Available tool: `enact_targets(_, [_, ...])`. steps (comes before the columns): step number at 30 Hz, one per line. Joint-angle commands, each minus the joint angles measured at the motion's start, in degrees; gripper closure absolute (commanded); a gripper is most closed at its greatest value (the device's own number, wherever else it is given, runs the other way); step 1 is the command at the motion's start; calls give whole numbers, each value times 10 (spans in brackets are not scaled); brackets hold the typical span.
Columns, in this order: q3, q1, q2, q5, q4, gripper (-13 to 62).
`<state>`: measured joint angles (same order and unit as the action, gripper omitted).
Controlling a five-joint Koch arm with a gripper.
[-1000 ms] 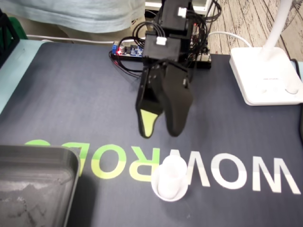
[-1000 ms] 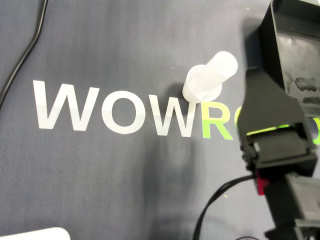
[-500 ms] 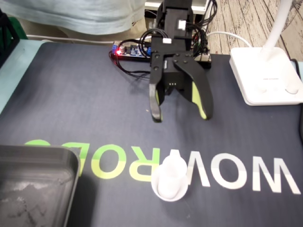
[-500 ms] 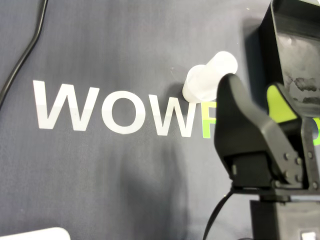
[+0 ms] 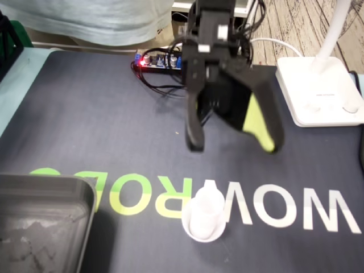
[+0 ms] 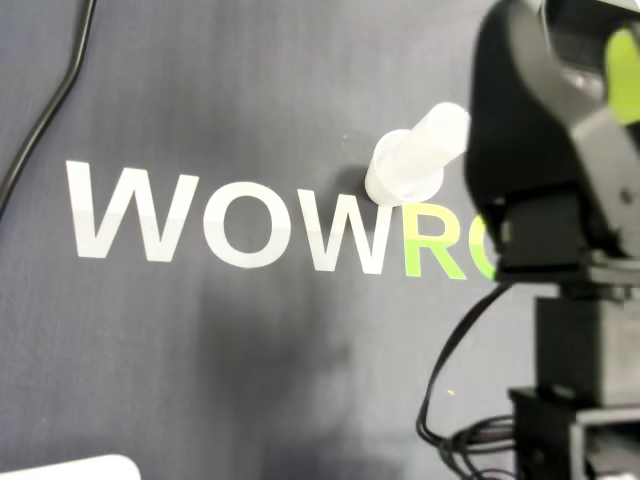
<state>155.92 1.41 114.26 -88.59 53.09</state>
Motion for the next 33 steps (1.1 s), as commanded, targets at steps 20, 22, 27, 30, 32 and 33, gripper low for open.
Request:
enact_targets(20, [130, -23, -124, -4, 195, 163])
enact_targets(22, [131, -25, -134, -4, 195, 163])
enact_targets(27, [130, -25, -156, -4, 195, 163])
enact_targets(30, [127, -24, -172, -3, 195, 164])
enact_targets(32, [125, -24, -184, -2, 196, 165])
enact_targets(33, [123, -24, -188, -2, 196, 165])
